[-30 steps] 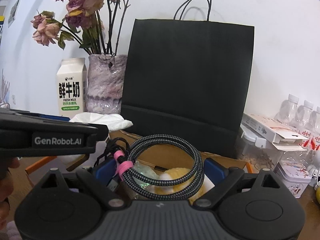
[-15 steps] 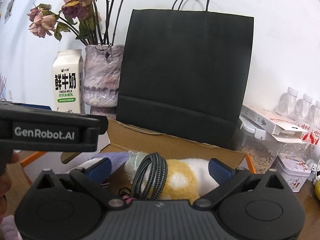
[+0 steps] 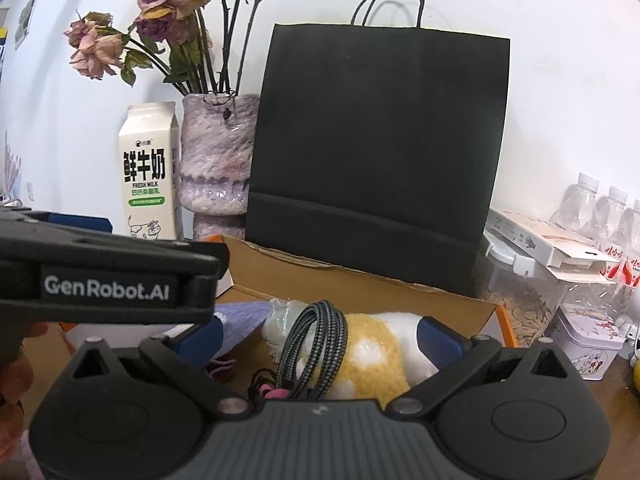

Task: Organize objects
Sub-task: 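Open both grippers to drop the white bottle and cable into the box, then move the right gripper to the white round cap and grasp it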

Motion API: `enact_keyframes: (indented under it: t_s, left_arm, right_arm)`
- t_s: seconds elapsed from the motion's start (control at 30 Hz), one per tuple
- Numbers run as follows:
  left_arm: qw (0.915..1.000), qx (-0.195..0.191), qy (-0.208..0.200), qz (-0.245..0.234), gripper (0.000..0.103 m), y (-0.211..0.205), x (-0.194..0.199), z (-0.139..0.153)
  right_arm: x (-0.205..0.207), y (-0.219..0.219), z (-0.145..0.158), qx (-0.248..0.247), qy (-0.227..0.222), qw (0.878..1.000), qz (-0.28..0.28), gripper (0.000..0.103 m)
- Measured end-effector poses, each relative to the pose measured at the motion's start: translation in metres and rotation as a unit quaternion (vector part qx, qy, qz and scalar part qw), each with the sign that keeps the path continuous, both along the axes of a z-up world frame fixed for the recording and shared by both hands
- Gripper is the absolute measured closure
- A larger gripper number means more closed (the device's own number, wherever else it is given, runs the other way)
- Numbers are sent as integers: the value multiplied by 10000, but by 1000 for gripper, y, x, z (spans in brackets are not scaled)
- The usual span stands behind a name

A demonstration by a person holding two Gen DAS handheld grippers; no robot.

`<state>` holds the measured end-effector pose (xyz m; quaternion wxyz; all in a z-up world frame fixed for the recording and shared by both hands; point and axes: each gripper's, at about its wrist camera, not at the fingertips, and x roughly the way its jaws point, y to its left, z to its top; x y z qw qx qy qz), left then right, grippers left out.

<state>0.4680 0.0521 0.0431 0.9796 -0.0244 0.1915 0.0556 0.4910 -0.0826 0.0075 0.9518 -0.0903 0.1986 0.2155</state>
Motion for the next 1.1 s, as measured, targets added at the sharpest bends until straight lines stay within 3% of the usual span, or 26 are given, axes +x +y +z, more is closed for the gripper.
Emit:
enact_keyframes:
  t_s: [0.63,1.1]
  left_arm:
    - [9999,-75,74,60,0,-4,-70,1]
    - [9990,-170,352,225,0,-2,-139,-13]
  right_arm:
    - [-59,-21,2,-14,-17,9998,176,0]
    - [-119,-40,-12,-27,306,9993,212,0]
